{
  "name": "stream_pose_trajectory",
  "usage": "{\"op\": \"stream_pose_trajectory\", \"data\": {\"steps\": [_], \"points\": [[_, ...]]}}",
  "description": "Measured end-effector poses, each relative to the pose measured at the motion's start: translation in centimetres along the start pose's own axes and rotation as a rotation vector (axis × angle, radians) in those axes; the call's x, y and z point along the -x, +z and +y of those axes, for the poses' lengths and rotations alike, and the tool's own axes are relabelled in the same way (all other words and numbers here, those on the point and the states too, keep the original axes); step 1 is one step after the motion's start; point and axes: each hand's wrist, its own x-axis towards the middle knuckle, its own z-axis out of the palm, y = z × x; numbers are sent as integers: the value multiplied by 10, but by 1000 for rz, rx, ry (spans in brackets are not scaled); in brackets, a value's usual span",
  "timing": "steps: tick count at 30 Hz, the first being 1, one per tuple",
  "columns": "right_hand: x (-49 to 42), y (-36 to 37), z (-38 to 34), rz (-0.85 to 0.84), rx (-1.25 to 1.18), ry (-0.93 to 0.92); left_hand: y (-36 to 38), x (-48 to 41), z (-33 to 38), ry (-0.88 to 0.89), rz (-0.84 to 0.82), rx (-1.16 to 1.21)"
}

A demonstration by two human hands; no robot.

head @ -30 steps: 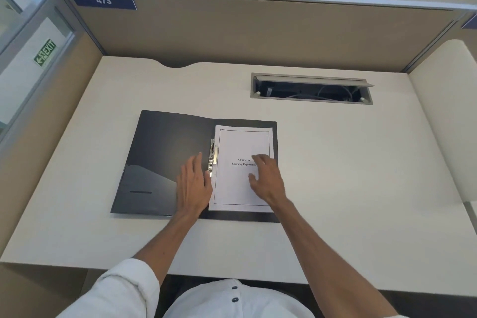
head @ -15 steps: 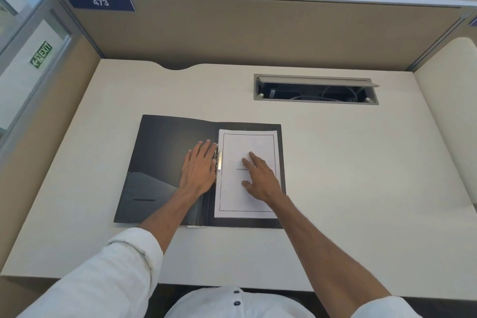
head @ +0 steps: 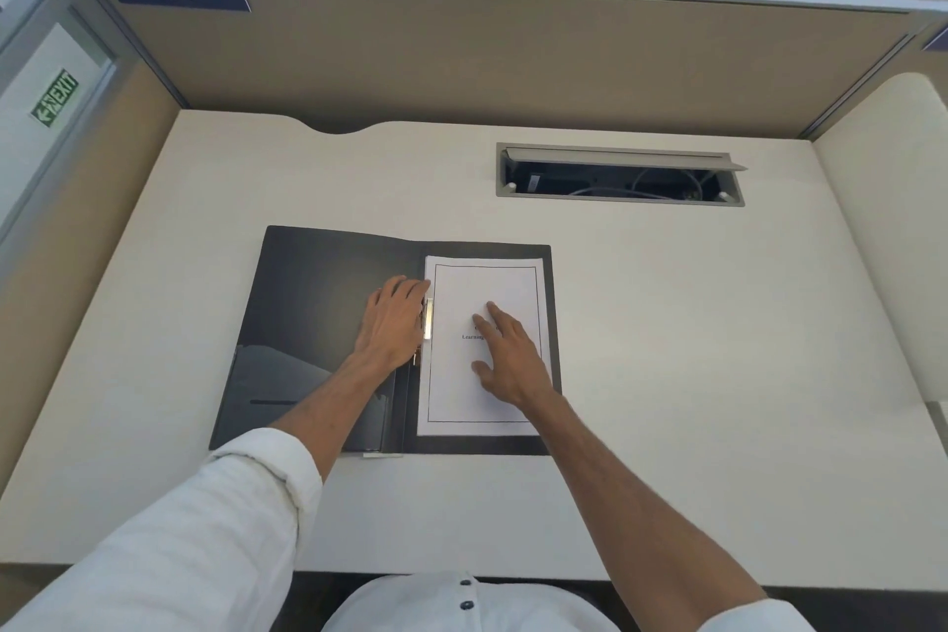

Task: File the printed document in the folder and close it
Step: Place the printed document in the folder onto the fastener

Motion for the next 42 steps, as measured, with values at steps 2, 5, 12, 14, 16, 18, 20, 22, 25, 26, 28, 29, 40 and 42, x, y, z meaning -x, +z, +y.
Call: {"op": "stream_pose_trajectory", "data": {"steps": [2, 5, 12, 14, 16, 18, 20, 22, 25, 26, 28, 29, 40, 42], "points": [[0, 0, 0, 1, -4, 0, -2, 0, 0, 8, 21, 37], [1, 0, 0, 1, -3, -7, -6, 1, -1, 14, 61, 97], [3, 0, 1, 2, 6, -14, 0, 23, -4, -4, 153, 257], [3, 0, 1, 3, 9, -18, 6, 34, -5, -11, 157, 306], [3, 0, 1, 3, 10, -22, 12, 44, -7, -15, 159, 337], [3, 0, 2, 4, 13, -22, 18, 51, -9, -23, 152, 345], [3, 1, 2, 4, 16, -24, 22, 56, -10, -36, 146, 376], [3, 1, 2, 2, 17, -25, 23, 56, -10, -61, 130, 410], [3, 0, 1, 2, 14, -21, 22, 53, -9, -115, 48, 416], [3, 0, 1, 1, 13, -20, 23, 52, -10, -120, 4, 407], [4, 1, 0, 1, 8, -17, 26, 52, -12, -123, -89, 341], [4, 1, 0, 1, 5, -14, 28, 52, -14, -122, -133, 293], [4, 2, -2, 15, 5, -10, 38, 55, -13, -147, -244, -2], [5, 3, -1, 19, 13, -12, 40, 55, -12, -154, -248, -25]]}}
